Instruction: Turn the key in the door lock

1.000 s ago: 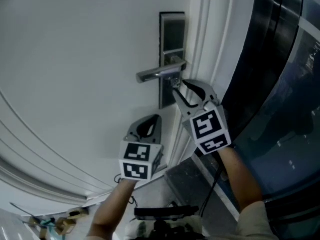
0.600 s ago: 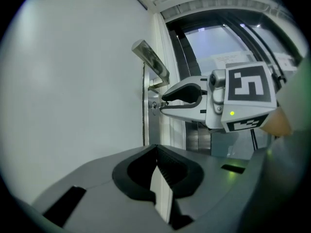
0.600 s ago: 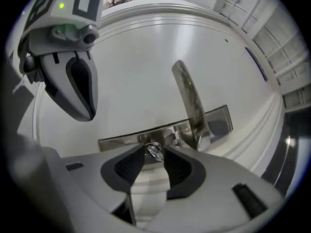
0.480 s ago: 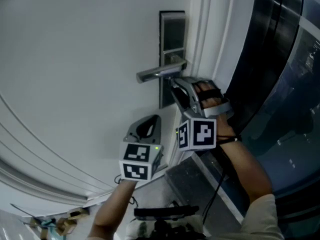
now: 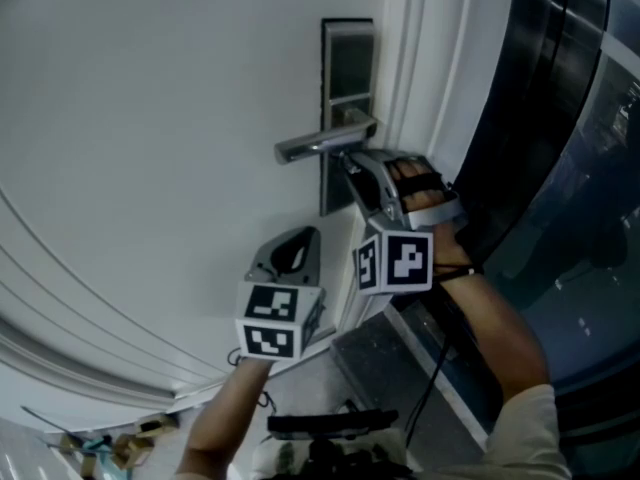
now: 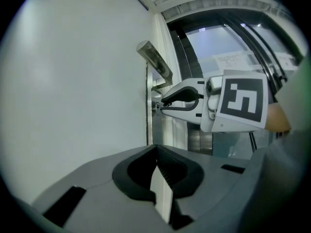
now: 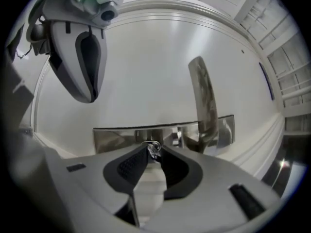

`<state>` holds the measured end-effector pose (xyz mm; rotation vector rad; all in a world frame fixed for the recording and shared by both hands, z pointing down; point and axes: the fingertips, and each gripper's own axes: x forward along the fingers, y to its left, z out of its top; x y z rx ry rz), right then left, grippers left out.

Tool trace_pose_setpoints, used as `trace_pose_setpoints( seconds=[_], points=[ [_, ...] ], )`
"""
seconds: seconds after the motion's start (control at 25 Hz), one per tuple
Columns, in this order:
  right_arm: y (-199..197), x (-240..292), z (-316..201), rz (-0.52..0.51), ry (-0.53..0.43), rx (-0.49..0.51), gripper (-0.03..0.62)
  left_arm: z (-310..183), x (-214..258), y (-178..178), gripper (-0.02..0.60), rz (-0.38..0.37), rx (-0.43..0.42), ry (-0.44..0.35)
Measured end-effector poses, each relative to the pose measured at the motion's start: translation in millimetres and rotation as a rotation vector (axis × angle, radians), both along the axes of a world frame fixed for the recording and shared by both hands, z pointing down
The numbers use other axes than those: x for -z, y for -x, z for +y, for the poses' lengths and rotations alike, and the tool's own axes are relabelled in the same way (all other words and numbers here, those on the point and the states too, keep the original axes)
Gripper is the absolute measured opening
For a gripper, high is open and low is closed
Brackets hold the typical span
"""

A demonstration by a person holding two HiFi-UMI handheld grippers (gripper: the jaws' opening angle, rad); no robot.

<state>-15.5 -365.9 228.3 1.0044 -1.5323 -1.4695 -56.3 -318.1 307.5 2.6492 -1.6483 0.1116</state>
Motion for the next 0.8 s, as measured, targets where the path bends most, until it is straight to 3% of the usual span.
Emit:
trace_pose_setpoints(
  seconds=[0.32, 0.52, 0.8],
  points=[
    [-1.2, 2.8, -1.1, -0.164, 0.128, -0.004, 0.1, 0.9, 1.0, 2.7, 0.015, -0.005, 0.006, -0.001],
    [-1.0, 6.8, -0.6, -0.388, 0.269, 0.041, 0.1, 2.6, 0.2, 2.1, 0.015, -0.005, 0.005, 0.001],
    [-2.4, 8.4, -1.5, -0.573, 0.393, 0.066, 0.098, 1.8, -0.2, 1.3, 0.015, -0.007, 0.006, 0.001]
  ],
)
